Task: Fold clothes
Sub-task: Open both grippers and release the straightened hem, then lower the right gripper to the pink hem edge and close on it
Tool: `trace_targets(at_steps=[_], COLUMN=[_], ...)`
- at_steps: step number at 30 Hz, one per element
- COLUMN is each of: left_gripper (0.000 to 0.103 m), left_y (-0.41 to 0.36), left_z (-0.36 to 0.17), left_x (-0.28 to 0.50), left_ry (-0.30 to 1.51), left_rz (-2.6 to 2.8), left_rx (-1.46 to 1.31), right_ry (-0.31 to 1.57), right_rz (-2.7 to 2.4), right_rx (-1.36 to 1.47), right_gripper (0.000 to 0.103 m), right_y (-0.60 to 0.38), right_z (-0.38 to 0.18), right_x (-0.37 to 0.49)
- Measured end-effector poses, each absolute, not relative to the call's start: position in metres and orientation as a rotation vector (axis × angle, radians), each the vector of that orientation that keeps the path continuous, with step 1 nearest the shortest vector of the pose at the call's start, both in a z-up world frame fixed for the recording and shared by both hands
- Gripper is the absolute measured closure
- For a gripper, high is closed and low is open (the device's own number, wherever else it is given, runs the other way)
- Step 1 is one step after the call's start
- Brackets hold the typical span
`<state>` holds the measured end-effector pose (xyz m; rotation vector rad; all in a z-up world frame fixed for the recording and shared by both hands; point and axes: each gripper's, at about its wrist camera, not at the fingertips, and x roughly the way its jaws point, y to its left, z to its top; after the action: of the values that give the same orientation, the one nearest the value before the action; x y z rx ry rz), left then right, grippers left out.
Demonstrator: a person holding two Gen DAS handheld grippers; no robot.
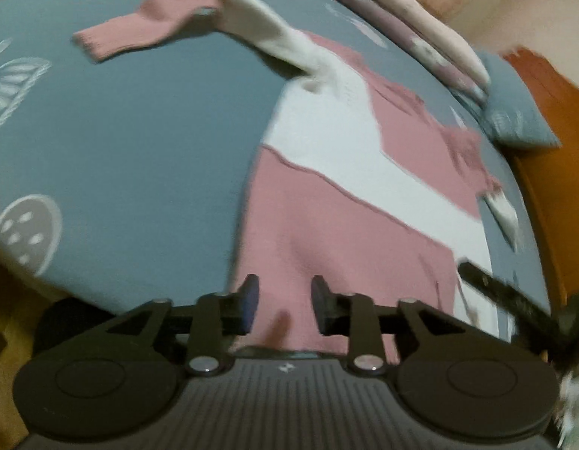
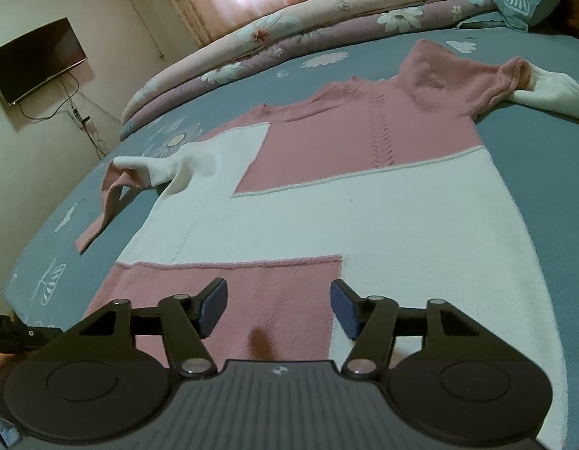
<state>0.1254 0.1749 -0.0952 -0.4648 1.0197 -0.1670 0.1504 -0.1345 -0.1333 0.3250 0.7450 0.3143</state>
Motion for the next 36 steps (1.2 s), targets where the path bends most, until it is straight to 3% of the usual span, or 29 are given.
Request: trace_targets(at_steps=[5,9,13,16,22,27,36], left_gripper=[0.072,0.054,0.052,0.043,0.034,0.033,0.032], left_y=[0.158,0.155,0.147,0.151,0.169,0.182,0.210], left_z=[-0.094,-0.089,-0.080,-0.069,-0.043,-0.041,-0.055], left_x=[0.130,0.130,0.130,0.128,0.124,0.118,0.115], left_ry=[1.012,1.033,1.038,1.015,0.909,0.852,0.832], left_rz=[-0.165,-0.144,-0.122,-0.117,-0.160,-0.212,-0.230], left_rx=[-0.404,-0.347,-0.200,-0.160,-0.228,-0.306,-0.378], right_ry=[0.737,0.648,0.524,0.453,0.488,0.553,0.658], right_rz=[0.390,0.580,0.739,0.836,0.907,0.883,0.764], right_rx=[0.280,0.040,-0.253,-0.390,-0.481,-0.544,-0.379], right_gripper=[0.036,0.036,0.036,0.038,0.041,0.041,0.046], right_y=[-0.123,-0.079,-0.026,0.005,0.060,0.101,0.073], right_z=[-0.131,-0.120,-0.121,-0.123,-0.128,-0.150,-0.142], right_x=[0.148,0.122,0.080,0.057,0.064,0.082,0.112])
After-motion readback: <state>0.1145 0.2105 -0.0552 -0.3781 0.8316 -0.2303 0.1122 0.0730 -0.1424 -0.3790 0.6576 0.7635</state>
